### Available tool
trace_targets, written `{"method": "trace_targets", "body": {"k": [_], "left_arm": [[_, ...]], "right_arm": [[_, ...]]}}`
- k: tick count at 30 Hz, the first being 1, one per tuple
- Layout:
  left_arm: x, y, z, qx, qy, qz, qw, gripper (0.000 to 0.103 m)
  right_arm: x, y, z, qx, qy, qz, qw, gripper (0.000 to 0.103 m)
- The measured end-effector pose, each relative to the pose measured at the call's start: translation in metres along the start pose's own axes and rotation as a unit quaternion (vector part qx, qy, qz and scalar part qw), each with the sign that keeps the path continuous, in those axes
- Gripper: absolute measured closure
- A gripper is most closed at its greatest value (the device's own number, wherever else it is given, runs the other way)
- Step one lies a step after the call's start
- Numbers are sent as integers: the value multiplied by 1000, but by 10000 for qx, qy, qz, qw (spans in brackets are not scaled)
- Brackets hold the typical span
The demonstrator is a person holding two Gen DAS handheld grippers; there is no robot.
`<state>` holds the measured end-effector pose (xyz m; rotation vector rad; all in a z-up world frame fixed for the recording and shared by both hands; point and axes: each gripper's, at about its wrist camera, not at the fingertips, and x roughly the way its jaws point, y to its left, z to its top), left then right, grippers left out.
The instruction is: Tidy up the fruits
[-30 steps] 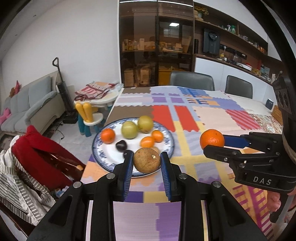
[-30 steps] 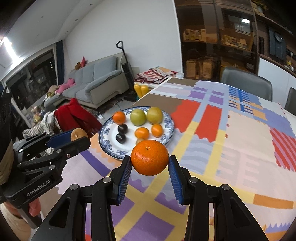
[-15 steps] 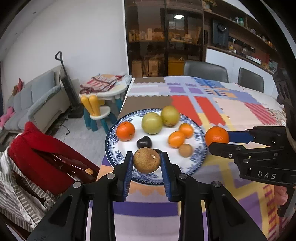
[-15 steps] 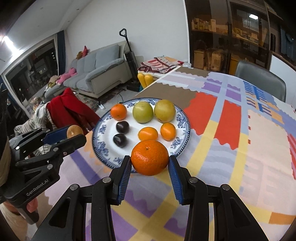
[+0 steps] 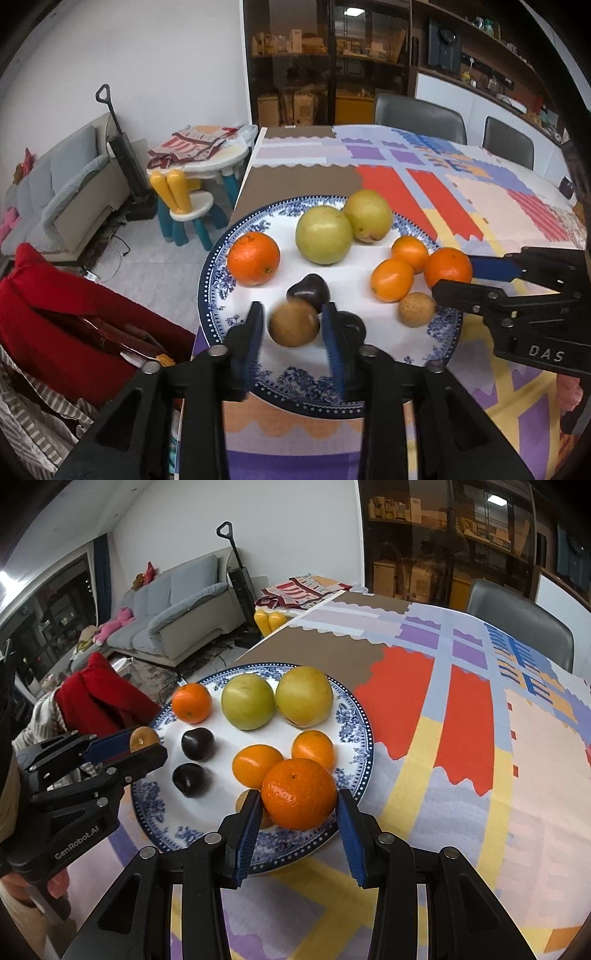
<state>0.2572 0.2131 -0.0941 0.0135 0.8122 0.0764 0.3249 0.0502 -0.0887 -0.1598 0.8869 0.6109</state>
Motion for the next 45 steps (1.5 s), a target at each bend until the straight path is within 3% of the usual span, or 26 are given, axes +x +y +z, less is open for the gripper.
{"method": "trace_targets", "body": {"k": [2, 3, 17, 26, 34, 45], "left_arm": [[-3, 0, 0, 1, -57, 201, 9998, 40], [-5, 0, 0, -8, -99, 302, 9995, 39], [-67, -25, 1, -25, -287, 564, 9980, 29], [-122, -57, -8, -125, -716, 441, 9964, 18], [-156, -87, -28, -226, -957, 186, 9950, 15], [-198, -123, -50, 3, -1266, 57, 9919, 9]], "right_arm": [[0, 0, 0, 41, -3, -26, 10000, 56], [-2, 0, 0, 41, -53, -56, 10000, 50], [-65, -5, -16, 201, -480, -353, 9980, 41], [-129, -10, -43, 365, -881, -550, 9939, 38], [-178, -18, -79, 577, -1195, -866, 9874, 29], [-235, -20, -124, 803, -1467, -1300, 9773, 22]]}}
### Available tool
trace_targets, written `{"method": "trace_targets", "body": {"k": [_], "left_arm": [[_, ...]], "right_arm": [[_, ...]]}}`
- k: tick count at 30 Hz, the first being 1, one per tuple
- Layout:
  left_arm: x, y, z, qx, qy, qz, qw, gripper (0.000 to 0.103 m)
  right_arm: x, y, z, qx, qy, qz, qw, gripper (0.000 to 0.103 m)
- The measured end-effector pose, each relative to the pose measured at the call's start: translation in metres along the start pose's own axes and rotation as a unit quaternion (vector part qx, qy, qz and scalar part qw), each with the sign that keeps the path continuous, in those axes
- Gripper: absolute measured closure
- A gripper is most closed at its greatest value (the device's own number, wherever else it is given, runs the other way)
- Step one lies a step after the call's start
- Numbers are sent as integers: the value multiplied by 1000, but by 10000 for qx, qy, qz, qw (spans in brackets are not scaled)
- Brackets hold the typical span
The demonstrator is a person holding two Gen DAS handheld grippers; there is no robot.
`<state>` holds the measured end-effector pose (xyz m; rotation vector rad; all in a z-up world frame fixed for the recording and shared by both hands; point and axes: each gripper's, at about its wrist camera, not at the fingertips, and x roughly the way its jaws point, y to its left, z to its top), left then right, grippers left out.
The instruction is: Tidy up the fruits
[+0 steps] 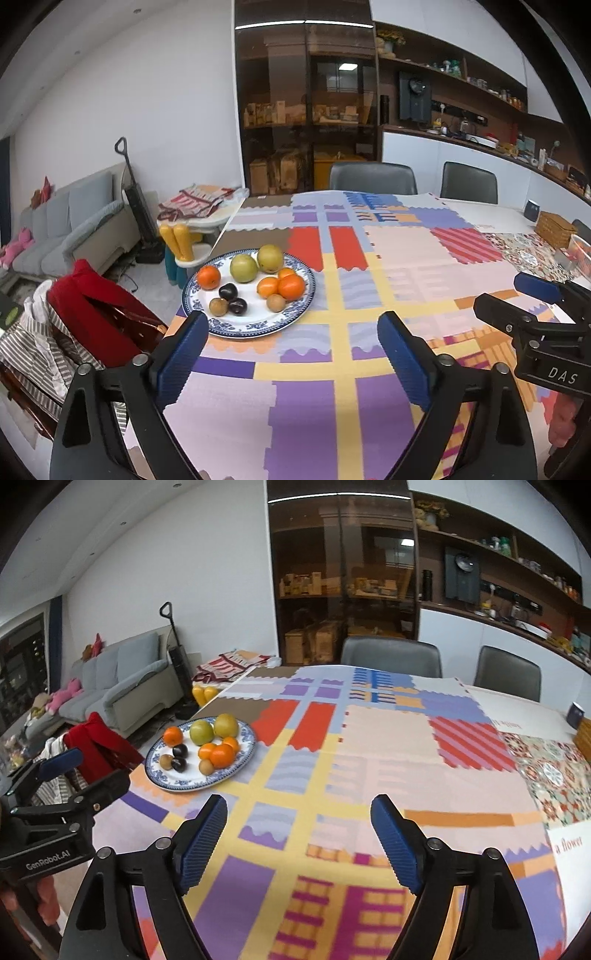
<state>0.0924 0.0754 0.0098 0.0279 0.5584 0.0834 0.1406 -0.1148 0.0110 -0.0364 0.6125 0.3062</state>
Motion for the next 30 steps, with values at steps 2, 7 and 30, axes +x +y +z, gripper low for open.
{"method": "trace_targets", "body": {"k": [2, 7, 30], "left_arm": [[-7, -5, -3, 46, -55, -25, 10000, 7], [-22, -17, -9, 134, -122, -124, 9998, 4], [-70, -36, -27, 255, -419, -186, 9986, 0]], "right_arm": [[-9, -5, -5, 61, -32, -27, 10000, 22], [-31, -12, -19, 68, -108, -216, 9997, 21], [-87, -13, -48, 70, -445, -310, 9985, 20]]}}
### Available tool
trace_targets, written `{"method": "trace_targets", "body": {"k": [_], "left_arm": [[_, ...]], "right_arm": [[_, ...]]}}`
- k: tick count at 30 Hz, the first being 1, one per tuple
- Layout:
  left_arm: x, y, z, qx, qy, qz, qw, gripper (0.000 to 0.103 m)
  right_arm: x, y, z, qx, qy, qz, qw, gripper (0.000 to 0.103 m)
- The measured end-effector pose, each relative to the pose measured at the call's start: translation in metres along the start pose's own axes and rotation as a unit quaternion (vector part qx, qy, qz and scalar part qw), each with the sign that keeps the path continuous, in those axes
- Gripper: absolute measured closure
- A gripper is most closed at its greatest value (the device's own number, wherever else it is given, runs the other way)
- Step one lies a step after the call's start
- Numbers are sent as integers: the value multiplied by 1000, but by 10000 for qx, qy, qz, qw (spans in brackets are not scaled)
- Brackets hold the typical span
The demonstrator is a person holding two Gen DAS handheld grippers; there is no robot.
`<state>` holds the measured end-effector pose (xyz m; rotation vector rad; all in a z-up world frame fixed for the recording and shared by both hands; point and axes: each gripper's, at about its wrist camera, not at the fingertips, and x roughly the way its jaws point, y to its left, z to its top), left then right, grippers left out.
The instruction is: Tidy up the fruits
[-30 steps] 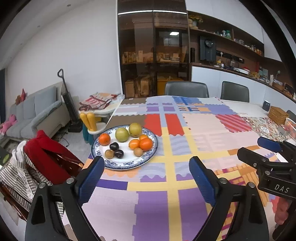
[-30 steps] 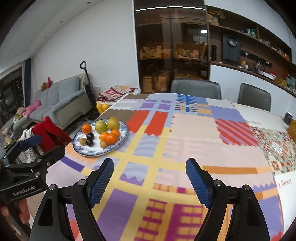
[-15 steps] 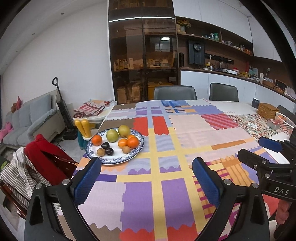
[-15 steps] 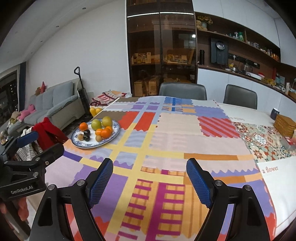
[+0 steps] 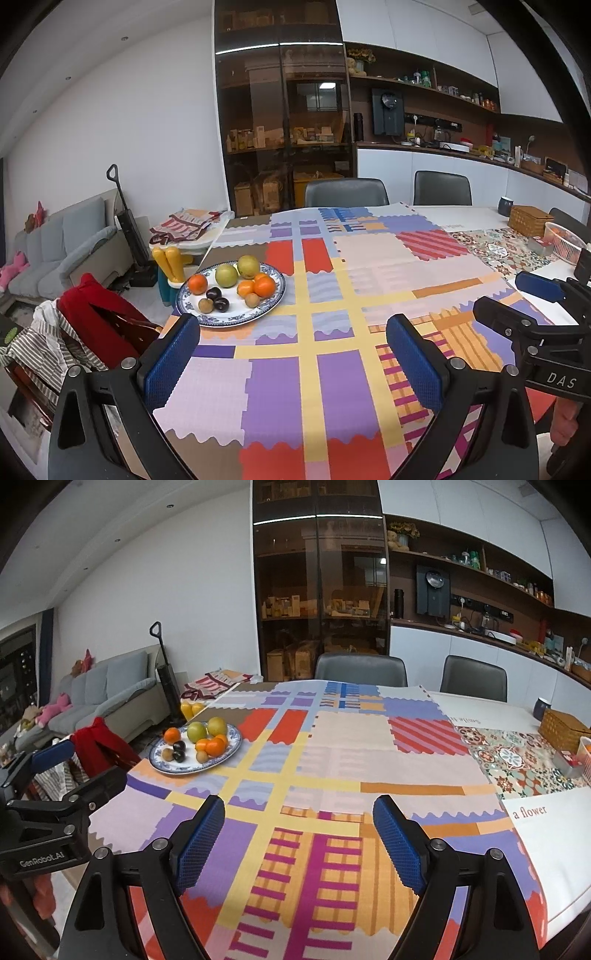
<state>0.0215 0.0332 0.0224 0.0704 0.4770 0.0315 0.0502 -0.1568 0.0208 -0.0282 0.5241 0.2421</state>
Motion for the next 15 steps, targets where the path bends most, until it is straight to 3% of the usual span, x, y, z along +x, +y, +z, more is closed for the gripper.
{"method": "trace_targets", "body": {"k": [15], "left_arm": [[-11, -5, 2, 55, -55, -89, 9999, 0]], "right_arm": [[-7, 1, 0, 37, 0, 10, 10000, 20]]}}
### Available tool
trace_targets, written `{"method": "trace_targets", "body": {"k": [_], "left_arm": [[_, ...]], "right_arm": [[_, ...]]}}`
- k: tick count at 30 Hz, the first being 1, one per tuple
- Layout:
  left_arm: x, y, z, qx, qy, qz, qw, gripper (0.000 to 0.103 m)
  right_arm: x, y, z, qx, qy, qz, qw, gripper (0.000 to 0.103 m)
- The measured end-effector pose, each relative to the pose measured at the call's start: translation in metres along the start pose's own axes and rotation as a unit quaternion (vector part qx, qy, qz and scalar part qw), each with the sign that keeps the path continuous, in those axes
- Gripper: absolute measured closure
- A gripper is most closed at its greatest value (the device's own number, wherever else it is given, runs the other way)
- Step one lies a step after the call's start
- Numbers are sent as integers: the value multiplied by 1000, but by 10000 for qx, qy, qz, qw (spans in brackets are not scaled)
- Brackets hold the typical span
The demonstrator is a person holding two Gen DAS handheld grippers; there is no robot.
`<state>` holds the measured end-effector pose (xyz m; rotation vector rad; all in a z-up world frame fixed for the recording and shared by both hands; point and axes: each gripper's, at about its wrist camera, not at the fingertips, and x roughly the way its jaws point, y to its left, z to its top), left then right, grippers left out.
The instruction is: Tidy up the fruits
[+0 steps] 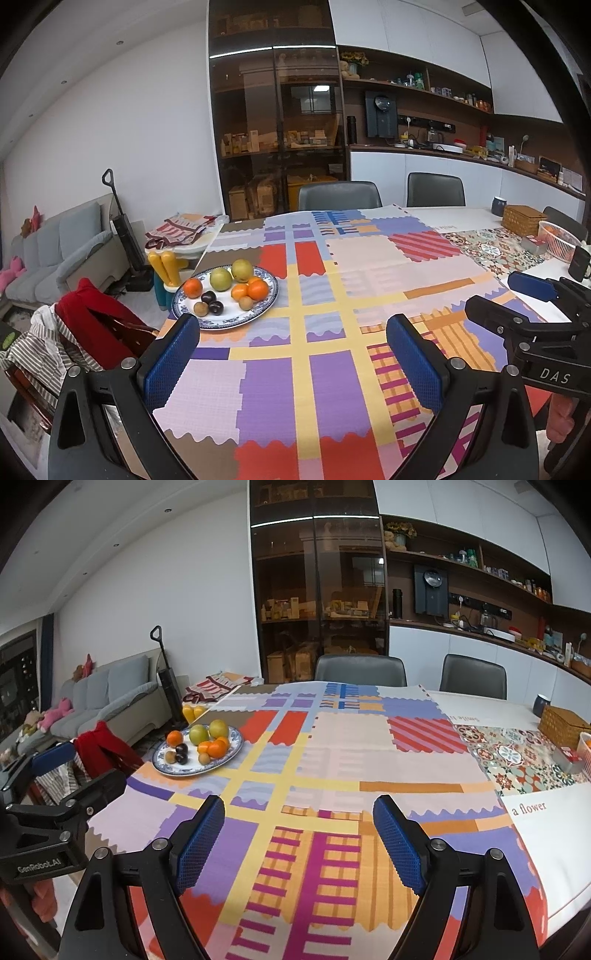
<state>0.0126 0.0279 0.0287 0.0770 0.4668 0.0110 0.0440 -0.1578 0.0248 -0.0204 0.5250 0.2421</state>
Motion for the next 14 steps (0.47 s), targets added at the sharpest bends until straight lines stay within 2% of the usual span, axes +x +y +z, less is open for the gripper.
{"method": "trace_targets", "body": {"k": [14], "left_arm": [[3, -1, -1, -3, 71, -3, 10000, 0]], "right_arm": [[4, 1, 1, 15, 38, -15, 10000, 20]]}}
